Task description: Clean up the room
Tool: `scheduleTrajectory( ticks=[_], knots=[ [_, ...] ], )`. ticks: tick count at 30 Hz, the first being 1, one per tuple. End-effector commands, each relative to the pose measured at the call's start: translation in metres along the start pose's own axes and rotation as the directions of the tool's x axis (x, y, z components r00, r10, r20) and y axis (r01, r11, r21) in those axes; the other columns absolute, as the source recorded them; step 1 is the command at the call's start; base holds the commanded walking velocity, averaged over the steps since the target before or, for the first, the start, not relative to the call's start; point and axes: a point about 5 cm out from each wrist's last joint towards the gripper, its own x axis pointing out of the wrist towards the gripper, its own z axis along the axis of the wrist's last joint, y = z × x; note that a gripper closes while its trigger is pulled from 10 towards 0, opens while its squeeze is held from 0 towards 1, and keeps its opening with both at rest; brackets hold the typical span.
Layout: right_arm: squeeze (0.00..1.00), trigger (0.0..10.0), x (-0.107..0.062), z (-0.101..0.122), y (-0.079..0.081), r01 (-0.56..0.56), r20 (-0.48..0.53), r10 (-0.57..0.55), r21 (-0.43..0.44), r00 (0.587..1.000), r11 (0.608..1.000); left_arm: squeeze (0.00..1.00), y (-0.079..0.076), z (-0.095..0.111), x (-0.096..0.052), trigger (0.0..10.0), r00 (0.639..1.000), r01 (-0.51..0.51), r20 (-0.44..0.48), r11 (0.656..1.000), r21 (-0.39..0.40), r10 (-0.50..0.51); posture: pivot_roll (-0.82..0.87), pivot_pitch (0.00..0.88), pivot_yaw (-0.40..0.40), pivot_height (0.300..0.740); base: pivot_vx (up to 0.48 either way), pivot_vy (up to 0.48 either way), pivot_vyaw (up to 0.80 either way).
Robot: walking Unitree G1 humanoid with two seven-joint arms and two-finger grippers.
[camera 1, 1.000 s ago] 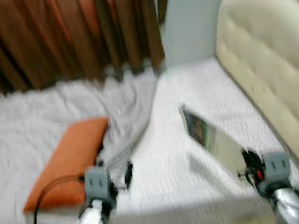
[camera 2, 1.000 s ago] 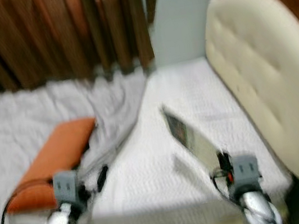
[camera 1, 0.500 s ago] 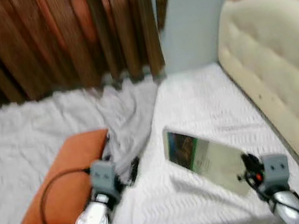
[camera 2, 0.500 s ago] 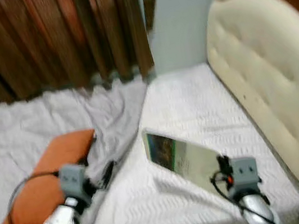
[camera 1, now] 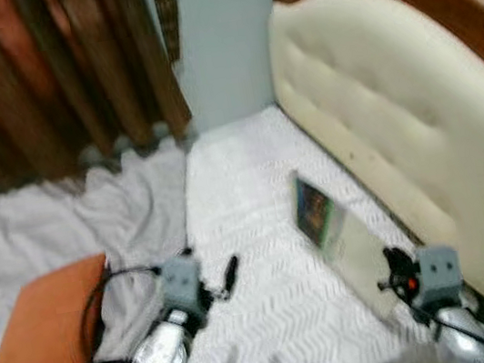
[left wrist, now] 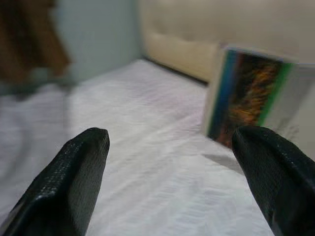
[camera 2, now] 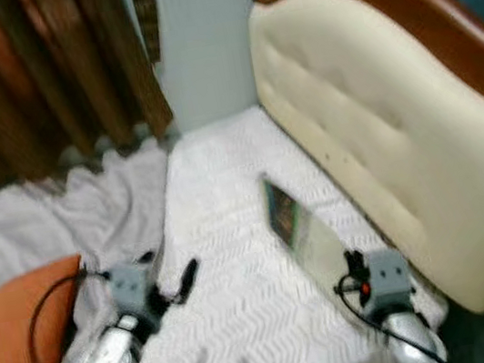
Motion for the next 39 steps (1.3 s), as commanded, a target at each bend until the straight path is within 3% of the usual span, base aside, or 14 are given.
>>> scheduleTrajectory(
  ticks=[1, 11, 16, 19, 22, 23, 25, 26, 27, 30, 33, 36, 38, 39],
  knots=[
    [0.0, 0.0, 0.01, 0.014, 0.01, -0.036, 0.052, 0.035, 0.029, 0.998, 0.999, 0.0, 0.012, -0.002, -0.009, 10.0, 0.999, -0.035, -0.02, 0.999, 0.032, 0.035, -0.05, 0.041, 0.029, 0.74, 0.0, 0.0, 0.0],
    [0.0, 0.0, 0.035, 0.011, 0.011, 0.002, -0.015, 0.0, 0.171, 1.0, 0.985, 0.0, 0.007, -0.001, -0.008, 10.0, 1.0, 0.001, -0.031, 0.999, 0.049, 0.0, -0.02, 0.077, 0.041, 0.74, 0.0, 0.0, 0.0],
    [0.0, 0.0, 0.075, 0.032, 0.022, -0.001, -0.019, 0.007, 0.312, 1.0, 0.95, 0.0, -0.008, 0.007, -0.013, 10.0, 0.994, 0.105, -0.027, 0.991, 0.083, -0.103, 0.02, 0.141, 0.063, 0.74, 0.0, 0.0, 0.0],
    [0.0, 0.0, 0.091, 0.047, 0.031, -0.015, -0.001, 0.017, 0.39, 1.0, 0.921, 0.0, -0.013, 0.012, -0.028, 10.0, 0.988, 0.153, -0.043, 0.983, 0.103, -0.149, 0.07, 0.199, 0.082, 0.74, 0.0, 0.0, 0.0],
    [0.0, 0.0, 0.104, 0.058, 0.029, 0.044, -0.016, -0.042, 0.537, 0.999, 0.842, 0.0, -0.013, 0.016, -0.044, 10.0, 0.98, 0.193, -0.075, 0.976, 0.105, -0.185, 0.14, 0.27, 0.112, 0.74, 0.0, 0.0, 0.0],
    [0.0, 0.0, 0.104, 0.058, 0.029, 0.044, -0.016, -0.042, 0.537, 0.999, 0.842, 0.0, -0.013, 0.016, -0.044, 10.0, 0.98, 0.193, -0.075, 0.976, 0.105, -0.185, 0.14, 0.27, 0.112, 0.74, 0.0, 0.0, 0.0],
    [0.0, 0.0, 0.107, 0.054, 0.026, 0.112, -0.067, -0.09, 0.656, 0.994, 0.747, 0.0, -0.011, 0.021, -0.055, 10.0, 0.976, 0.203, -0.097, 0.974, 0.103, -0.193, 0.18, 0.309, 0.133, 0.74, 0.0, 0.0, 0.0],
    [0.0, 0.0, 0.107, 0.054, 0.026, 0.112, -0.067, -0.09, 0.656, 0.994, 0.747, 0.0, -0.011, 0.021, -0.055, 10.0, 0.976, 0.203, -0.097, 0.974, 0.103, -0.193, 0.18, 0.309, 0.133, 0.74, 0.0, 0.0, 0.0],
    [0.0, 0.0, 0.102, 0.037, 0.025, 0.21, -0.163, -0.132, 0.742, 0.978, 0.637, 0.0, -0.008, 0.026, -0.072, 10.0, 0.972, 0.212, -0.126, 0.972, 0.102, -0.199, 0.22, 0.357, 0.151, 0.74, 0.0, 0.0, 0.0],
    [0.0, 0.0, 0.092, 0.013, 0.023, 0.317, -0.27, -0.168, 0.754, 0.948, 0.576, 0.0, -0.007, 0.03, -0.085, 10.0, 0.967, 0.216, -0.159, 0.971, 0.097, -0.199, 0.23, 0.374, 0.156, 0.74, 0.0, 0.0, 0.0],
    [0.0, 0.0, 0.085, 0.0, 0.021, 0.352, -0.315, -0.173, 0.704, 0.933, 0.616, 0.0, -0.008, 0.032, -0.092, 10.0, 0.965, 0.216, -0.172, 0.972, 0.093, -0.198, 0.24, 0.384, 0.157, 0.74, 0.0, 0.0, 0.0],
    [0.0, 0.0, 0.076, -0.012, 0.01, 0.37, -0.35, -0.181, 0.61, 0.919, 0.701, 0.0, -0.01, 0.036, -0.096, 10.0, 0.963, 0.21, -0.187, 0.975, 0.078, -0.193, 0.23, 0.396, 0.151, 0.74, 0.0, 0.0, 0.0],
    [0.0, 0.0, 0.075, -0.013, 0.007, 0.37, -0.352, -0.183, 0.594, 0.918, 0.714, 0.0, -0.011, 0.037, -0.097, 10.0, 0.963, 0.208, -0.189, 0.975, 0.074, -0.191, 0.23, 0.396, 0.151, 0.74, 0.0, 0.0, 0.0],
    [0.0, 0.0, 0.073, -0.014, -0.006, 0.369, -0.349, -0.198, 0.537, 0.916, 0.758, 0.0, -0.013, 0.039, -0.099, 10.0, 0.962, 0.206, -0.194, 0.977, 0.061, -0.19, 0.22, 0.404, 0.15, 0.74, 0.0, 0.0, 0.0]
  ],
)
